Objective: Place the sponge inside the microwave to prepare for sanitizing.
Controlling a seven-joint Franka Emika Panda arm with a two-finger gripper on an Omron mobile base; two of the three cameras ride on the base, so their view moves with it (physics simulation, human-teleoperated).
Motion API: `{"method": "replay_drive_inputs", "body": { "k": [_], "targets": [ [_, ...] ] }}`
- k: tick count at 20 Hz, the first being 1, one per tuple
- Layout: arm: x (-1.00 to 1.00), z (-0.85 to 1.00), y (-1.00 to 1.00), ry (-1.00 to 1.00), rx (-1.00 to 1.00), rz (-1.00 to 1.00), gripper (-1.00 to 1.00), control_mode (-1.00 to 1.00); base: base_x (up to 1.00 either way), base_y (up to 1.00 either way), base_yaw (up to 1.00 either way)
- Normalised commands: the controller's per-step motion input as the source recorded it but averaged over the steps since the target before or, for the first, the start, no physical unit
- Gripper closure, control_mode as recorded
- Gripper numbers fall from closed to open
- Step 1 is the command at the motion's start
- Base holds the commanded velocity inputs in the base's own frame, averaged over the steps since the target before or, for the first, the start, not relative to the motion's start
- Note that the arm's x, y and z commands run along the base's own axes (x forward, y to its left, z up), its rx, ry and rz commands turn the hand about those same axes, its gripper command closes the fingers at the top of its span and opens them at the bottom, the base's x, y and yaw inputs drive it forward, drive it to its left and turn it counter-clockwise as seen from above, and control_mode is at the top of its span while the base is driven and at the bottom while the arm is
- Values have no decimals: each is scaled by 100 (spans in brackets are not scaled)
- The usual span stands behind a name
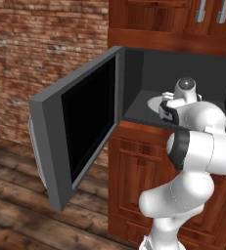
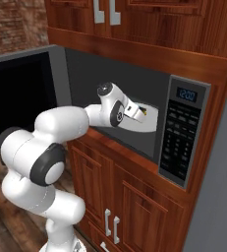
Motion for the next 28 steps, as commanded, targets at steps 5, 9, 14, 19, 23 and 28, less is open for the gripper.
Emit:
{"method": "replay_drive_inputs", "body": {
  "k": [5, 9, 14, 19, 23, 28],
  "targets": [
    [0, 0, 0, -3, 0, 0, -100, -100, 0, 0, 0],
    [-9, 0, 0, -1, 0, 0, -100, -100, 0, 0, 0],
    [-40, 29, 2, 0, -4, 1, -100, -100, 0, 0, 0],
    [-73, 22, 12, 0, -4, 3, -100, -100, 0, 0, 0],
    [-78, 1, 36, -2, -6, 1, -100, -100, 0, 0, 0],
    [-66, 19, 42, 0, -2, 1, -100, -100, 0, 0, 0]
  ]
}}
